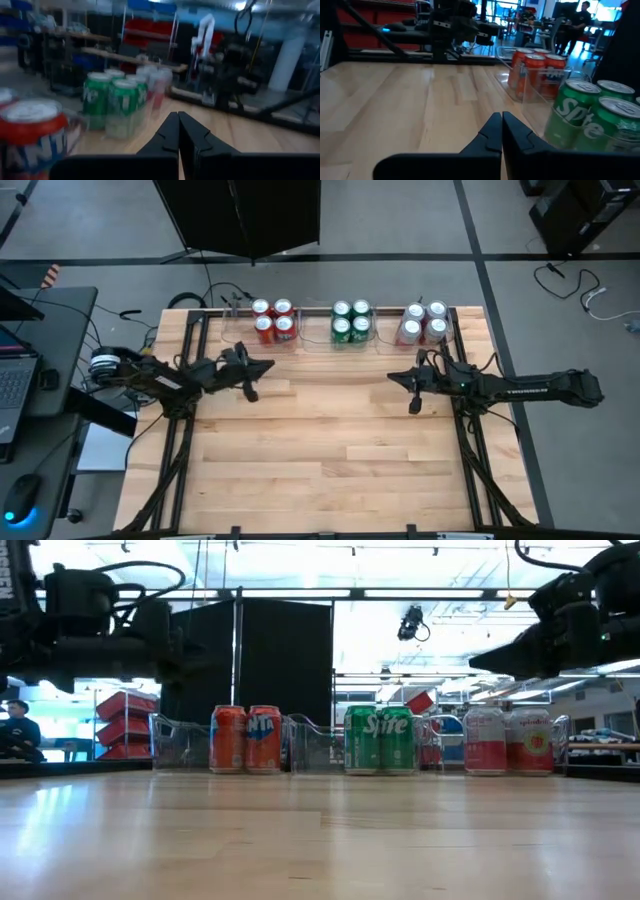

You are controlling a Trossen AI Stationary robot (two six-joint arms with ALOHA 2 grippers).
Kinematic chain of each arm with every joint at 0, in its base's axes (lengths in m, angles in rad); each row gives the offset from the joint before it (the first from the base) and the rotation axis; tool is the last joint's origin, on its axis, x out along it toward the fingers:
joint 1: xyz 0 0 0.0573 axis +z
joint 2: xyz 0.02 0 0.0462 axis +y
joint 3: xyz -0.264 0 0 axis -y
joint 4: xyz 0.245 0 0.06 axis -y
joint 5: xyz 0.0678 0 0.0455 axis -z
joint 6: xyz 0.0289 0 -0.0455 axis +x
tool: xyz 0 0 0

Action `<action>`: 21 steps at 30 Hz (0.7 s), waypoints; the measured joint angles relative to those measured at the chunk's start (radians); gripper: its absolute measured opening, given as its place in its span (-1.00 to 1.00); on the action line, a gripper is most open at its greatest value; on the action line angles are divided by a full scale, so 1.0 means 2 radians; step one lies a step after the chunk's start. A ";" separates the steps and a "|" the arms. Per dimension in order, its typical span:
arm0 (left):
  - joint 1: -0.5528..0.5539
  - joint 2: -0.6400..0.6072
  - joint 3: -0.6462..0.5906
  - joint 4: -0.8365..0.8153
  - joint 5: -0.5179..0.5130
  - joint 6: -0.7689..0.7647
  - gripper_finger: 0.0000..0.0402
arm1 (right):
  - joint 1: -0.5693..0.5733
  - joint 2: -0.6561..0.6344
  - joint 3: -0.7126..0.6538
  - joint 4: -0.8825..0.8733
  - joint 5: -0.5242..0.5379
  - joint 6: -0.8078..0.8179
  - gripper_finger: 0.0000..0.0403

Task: Sort soda cans
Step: Return to Home Position

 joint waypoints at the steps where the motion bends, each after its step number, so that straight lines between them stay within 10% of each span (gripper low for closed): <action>1: 0.000 -0.011 -0.001 -0.018 0.006 -0.001 -1.00 | 0.000 -0.005 0.000 -0.004 0.000 0.000 -1.00; 21: 0.002 -0.270 -0.001 -0.346 -0.045 0.052 -1.00 | 0.000 -0.146 0.000 -0.166 0.013 0.013 -1.00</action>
